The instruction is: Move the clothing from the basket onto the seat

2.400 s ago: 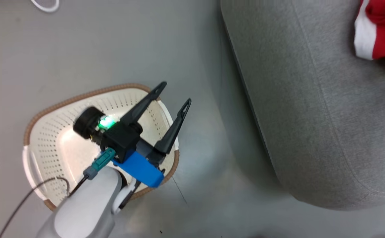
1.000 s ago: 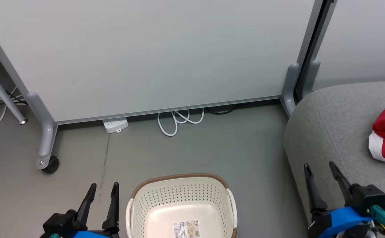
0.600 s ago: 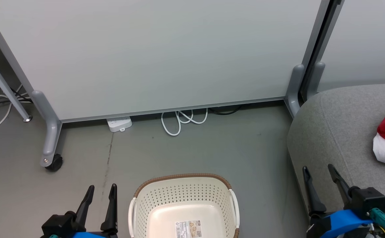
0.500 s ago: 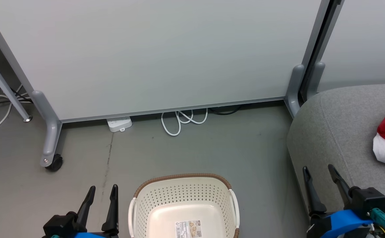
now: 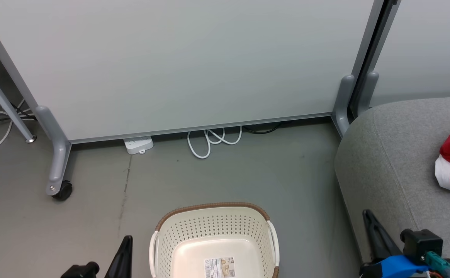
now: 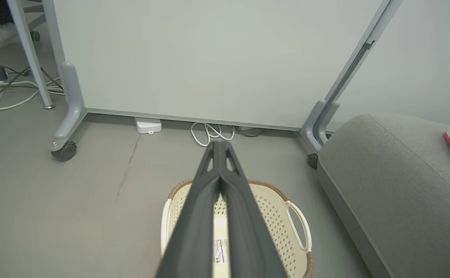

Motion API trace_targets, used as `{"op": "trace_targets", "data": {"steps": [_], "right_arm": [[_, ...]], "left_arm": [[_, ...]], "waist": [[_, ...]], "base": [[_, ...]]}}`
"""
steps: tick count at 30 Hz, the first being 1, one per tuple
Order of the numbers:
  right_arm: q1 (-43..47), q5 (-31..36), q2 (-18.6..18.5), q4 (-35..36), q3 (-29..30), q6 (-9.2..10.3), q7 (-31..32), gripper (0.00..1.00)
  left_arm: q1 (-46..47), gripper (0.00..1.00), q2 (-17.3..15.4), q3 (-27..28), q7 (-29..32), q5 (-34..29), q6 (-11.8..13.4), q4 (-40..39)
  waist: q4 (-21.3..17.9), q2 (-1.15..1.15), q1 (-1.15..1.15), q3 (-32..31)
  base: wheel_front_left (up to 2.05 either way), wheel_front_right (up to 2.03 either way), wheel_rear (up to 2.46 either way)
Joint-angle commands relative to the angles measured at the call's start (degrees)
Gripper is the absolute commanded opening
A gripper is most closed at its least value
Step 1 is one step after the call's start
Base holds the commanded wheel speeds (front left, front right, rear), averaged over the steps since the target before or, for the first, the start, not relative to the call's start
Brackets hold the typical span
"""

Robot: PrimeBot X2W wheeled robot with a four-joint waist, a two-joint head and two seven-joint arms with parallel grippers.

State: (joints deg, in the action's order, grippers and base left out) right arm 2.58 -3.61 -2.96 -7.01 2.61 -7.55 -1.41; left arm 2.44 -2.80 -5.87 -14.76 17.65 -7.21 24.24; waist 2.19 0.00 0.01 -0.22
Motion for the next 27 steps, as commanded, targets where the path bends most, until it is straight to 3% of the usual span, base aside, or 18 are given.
{"op": "trace_targets", "data": {"steps": [1, 5, 27], "right_arm": [[0.09, -0.07, 0.01, -0.46, -0.02, 0.0, 0.11, 0.0], [0.39, -0.12, 0.12, -2.68, -0.09, 0.0, 0.41, 0.0], [-2.41, -24.92, 0.1, -3.82, 1.08, 0.02, 2.53, 0.0]], "left_arm": [[-0.26, 0.0, 0.05, -0.02, 0.05, 0.04, 0.0, 0.35], [-1.27, 0.0, 0.18, -0.03, 0.11, 0.09, 0.0, 2.24], [0.35, 0.0, 0.08, 3.53, 6.06, 20.96, -0.09, -1.3]], "waist": [[0.0, 0.0, 0.0, 0.0], [-0.02, 0.0, 0.0, 0.0], [-0.4, 0.0, 0.0, 0.07]], "base": [[0.0, 0.0, 0.0], [0.0, 0.0, 0.0], [0.0, 0.0, 0.0]]}}
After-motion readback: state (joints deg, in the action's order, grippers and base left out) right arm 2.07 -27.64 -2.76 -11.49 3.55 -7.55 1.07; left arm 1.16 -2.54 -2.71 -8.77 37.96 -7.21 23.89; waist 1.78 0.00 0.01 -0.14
